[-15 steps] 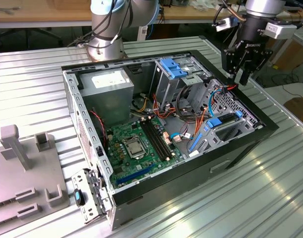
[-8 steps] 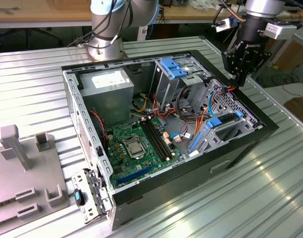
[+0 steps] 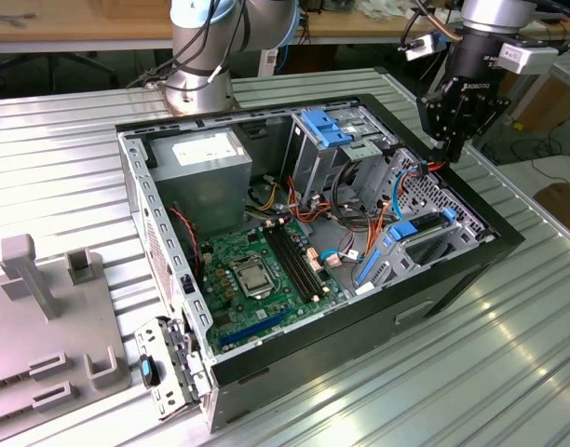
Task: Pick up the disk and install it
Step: 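Insert the first disk wire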
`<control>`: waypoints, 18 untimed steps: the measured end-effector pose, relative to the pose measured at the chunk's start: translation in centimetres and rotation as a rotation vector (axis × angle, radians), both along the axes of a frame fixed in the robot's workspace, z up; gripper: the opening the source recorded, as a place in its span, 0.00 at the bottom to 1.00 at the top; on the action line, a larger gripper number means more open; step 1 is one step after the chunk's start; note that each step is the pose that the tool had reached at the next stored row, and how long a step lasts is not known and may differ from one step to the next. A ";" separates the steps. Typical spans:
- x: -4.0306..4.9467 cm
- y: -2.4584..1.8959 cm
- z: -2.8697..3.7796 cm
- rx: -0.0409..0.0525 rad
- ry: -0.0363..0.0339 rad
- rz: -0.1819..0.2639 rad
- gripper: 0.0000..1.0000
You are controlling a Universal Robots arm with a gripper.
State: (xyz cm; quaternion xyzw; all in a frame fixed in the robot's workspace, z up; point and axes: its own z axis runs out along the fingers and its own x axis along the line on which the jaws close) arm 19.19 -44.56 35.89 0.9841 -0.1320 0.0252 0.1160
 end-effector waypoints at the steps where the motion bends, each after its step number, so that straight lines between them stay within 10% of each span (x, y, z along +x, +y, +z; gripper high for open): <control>1: 0.00 0.00 0.00 0.0000 0.0000 0.000 0.31; 3: 0.00 0.00 0.01 -0.0003 -0.0001 0.000 0.18; 18: -1.65 -0.01 0.00 0.0031 -0.0089 -0.046 0.18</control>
